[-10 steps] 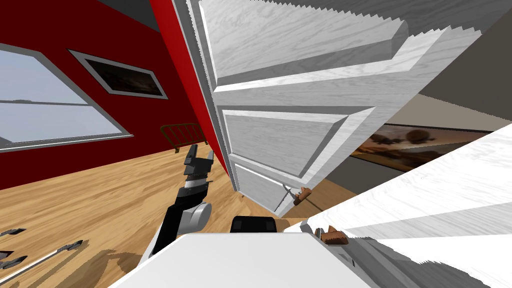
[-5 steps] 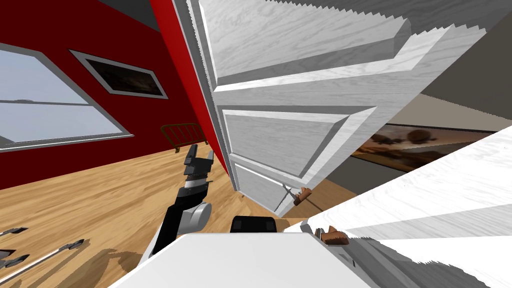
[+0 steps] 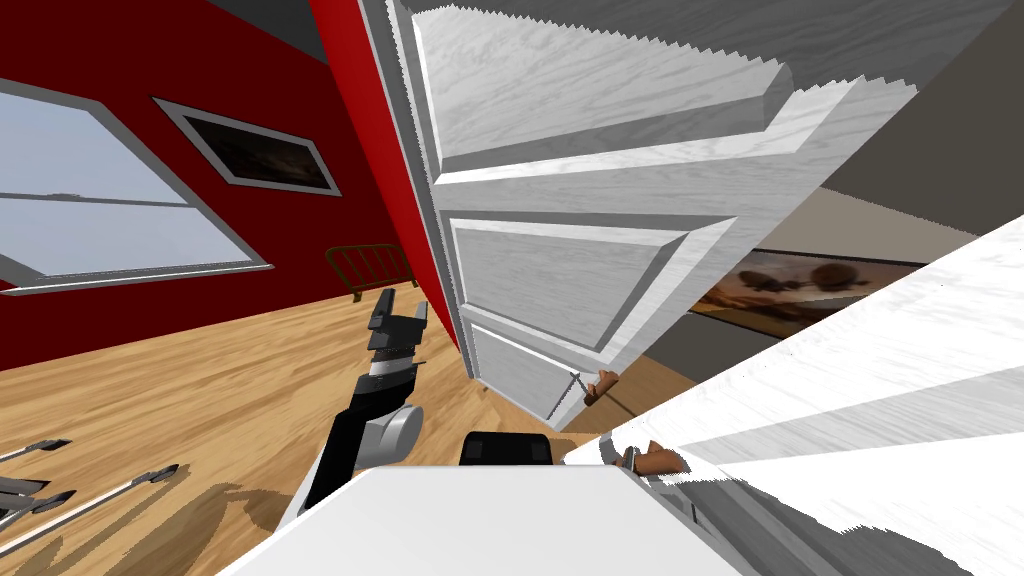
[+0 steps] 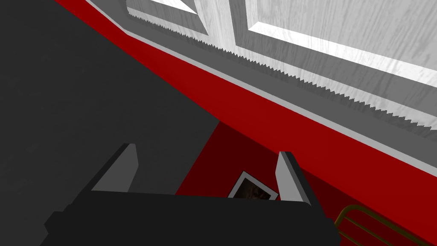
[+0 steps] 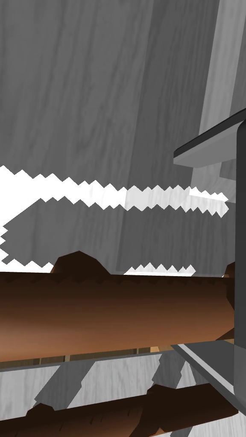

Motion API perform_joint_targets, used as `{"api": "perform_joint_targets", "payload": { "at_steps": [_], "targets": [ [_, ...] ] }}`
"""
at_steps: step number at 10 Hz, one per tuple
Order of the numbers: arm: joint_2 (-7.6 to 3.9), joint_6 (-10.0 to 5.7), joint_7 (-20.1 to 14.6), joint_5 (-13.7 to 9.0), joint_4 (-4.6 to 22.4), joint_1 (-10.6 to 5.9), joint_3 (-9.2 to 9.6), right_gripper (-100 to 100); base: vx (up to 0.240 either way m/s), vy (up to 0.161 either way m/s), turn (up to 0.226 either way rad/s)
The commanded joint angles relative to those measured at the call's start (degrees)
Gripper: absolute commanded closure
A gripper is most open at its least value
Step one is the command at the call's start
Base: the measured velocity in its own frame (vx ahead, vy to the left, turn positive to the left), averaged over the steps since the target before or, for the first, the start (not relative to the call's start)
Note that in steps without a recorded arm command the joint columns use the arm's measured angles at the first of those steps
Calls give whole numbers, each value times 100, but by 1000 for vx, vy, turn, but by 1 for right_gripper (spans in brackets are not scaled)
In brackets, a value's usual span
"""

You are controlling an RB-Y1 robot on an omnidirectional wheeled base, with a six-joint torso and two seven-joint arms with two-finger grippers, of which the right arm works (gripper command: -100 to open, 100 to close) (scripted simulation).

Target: Push the door open

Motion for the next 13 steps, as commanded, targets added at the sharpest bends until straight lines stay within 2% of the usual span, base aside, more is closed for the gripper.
{"api": "perform_joint_targets", "payload": {
  "at_steps": [1,10,11,13],
  "targets": [
    [-147,10,16,-101,76,126,-166,100,-47,-33,3],
    [-155,6,19,-113,104,105,-179,100,-2,-2,1],
    [-155,6,19,-113,42,105,-179,100,7,1,-15],
    [-155,6,19,-113,104,105,-179,100,-6,-3,13]
  ]
}}
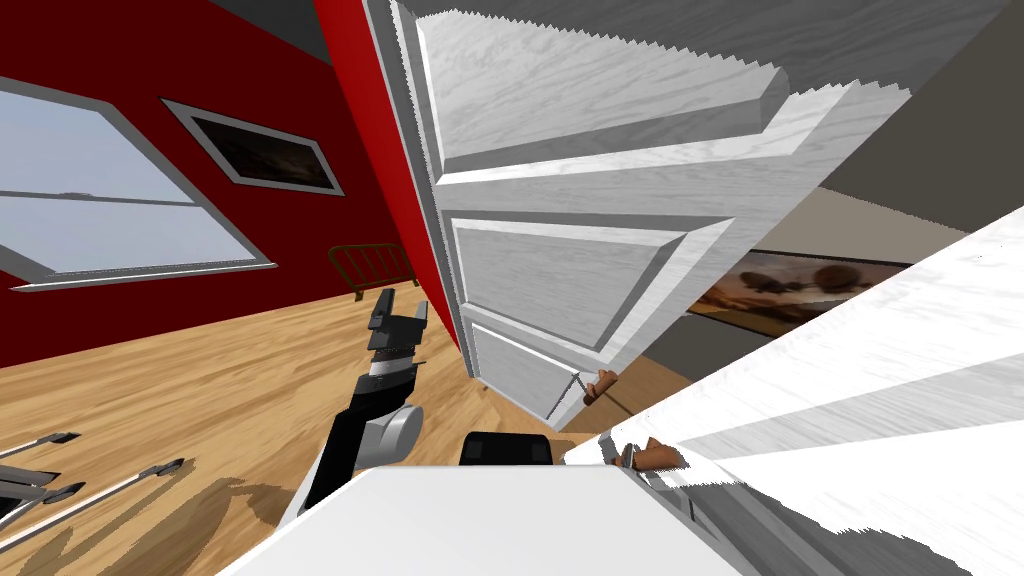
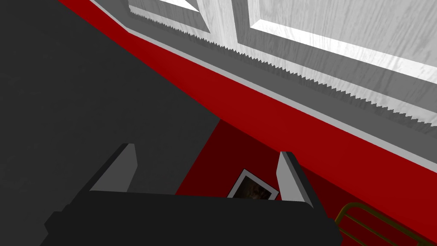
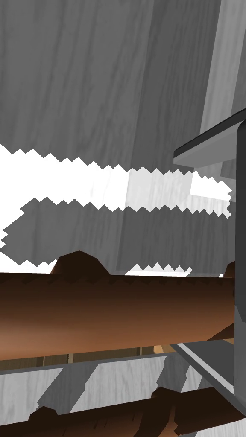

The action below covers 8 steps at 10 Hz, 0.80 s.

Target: Push the door open

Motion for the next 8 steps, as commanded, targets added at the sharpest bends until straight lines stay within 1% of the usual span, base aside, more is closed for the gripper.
{"api": "perform_joint_targets", "payload": {
  "at_steps": [1,3,4,6,7,8],
  "targets": [
    [-136,62,69,-84,-69,276,-148,100,-3,8,11],
    [-136,62,69,-84,-69,276,-148,100,-5,3,-15],
    [-70,178,173,-128,-91,-18,-96,100,-24,-9,56],
    [-110,168,180,-188,31,-105,-148,100,-49,-27,32],
    [-142,160,187,-238,132,-183,-191,100,-29,-42,13],
    [-142,160,187,-238,132,-183,-191,100,-30,-19,14]
  ]
}}
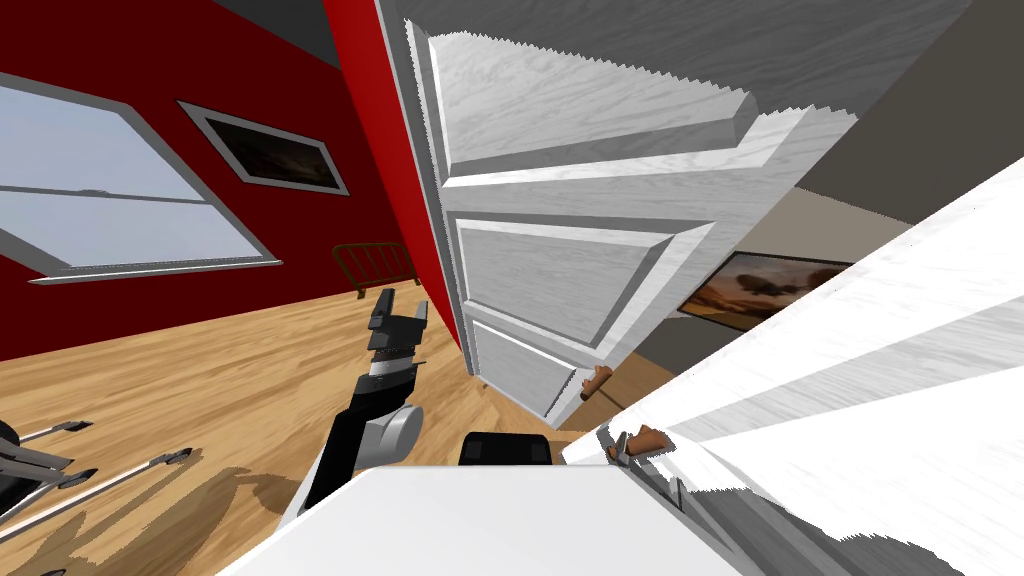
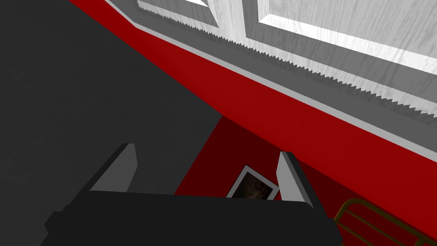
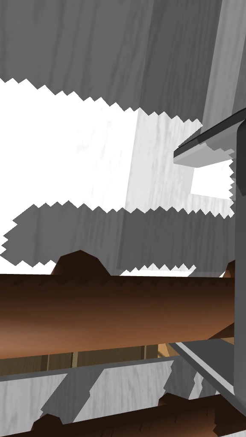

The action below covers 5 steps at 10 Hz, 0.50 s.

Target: Push the door open

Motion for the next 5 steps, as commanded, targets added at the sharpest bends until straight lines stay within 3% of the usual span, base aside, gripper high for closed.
{"api": "perform_joint_targets", "payload": {
  "at_steps": [1,5],
  "targets": [
    [-129,85,81,-75,-115,264,-131,100,-7,-13,15],
    [-129,85,81,-75,-115,264,-131,100,5,4,-6]
  ]
}}
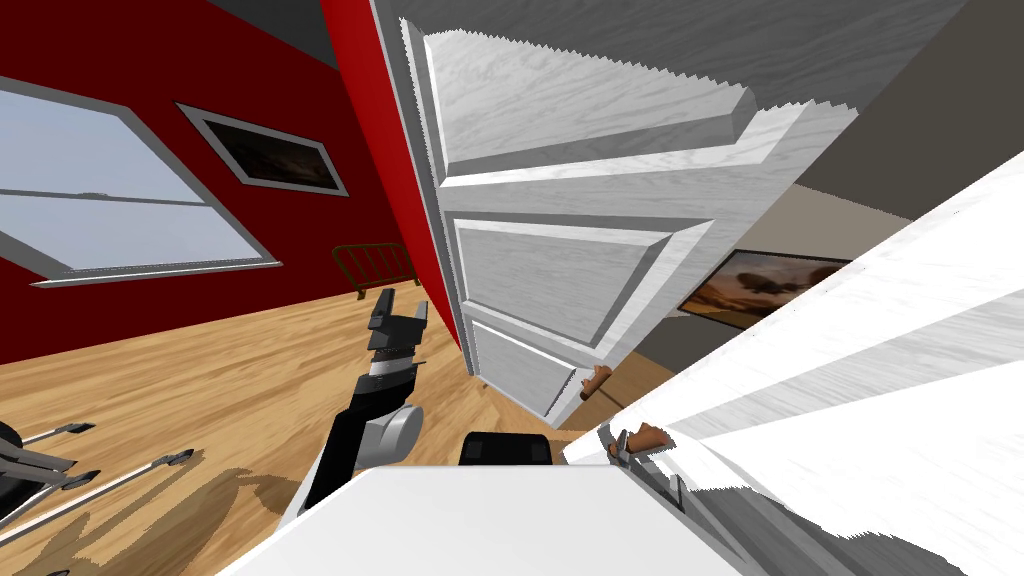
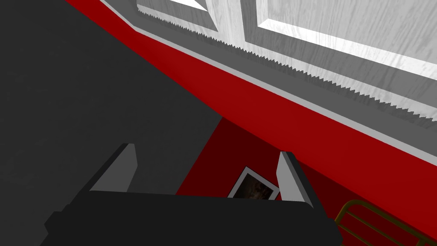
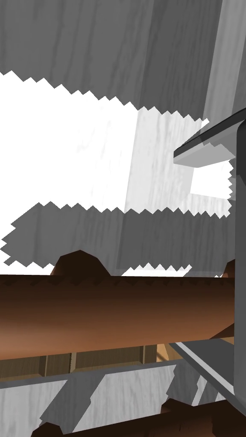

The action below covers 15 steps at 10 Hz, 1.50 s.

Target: Push the door open

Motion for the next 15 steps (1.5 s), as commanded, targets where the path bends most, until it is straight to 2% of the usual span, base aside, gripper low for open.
{"api": "perform_joint_targets", "payload": {
  "at_steps": [1,3,4,7,15],
  "targets": [
    [-107,-54,-38,-41,97,209,-106,100,15,8,18],
    [-107,-54,-38,-41,97,209,-106,100,-4,-12,-3],
    [-30,-190,-96,-21,275,-89,-133,100,-26,-12,93],
    [-55,-229,-32,-85,373,-187,-314,100,-28,-59,58],
    [-55,-229,-32,-85,369,-187,-314,100,1,-11,0]
  ]
}}
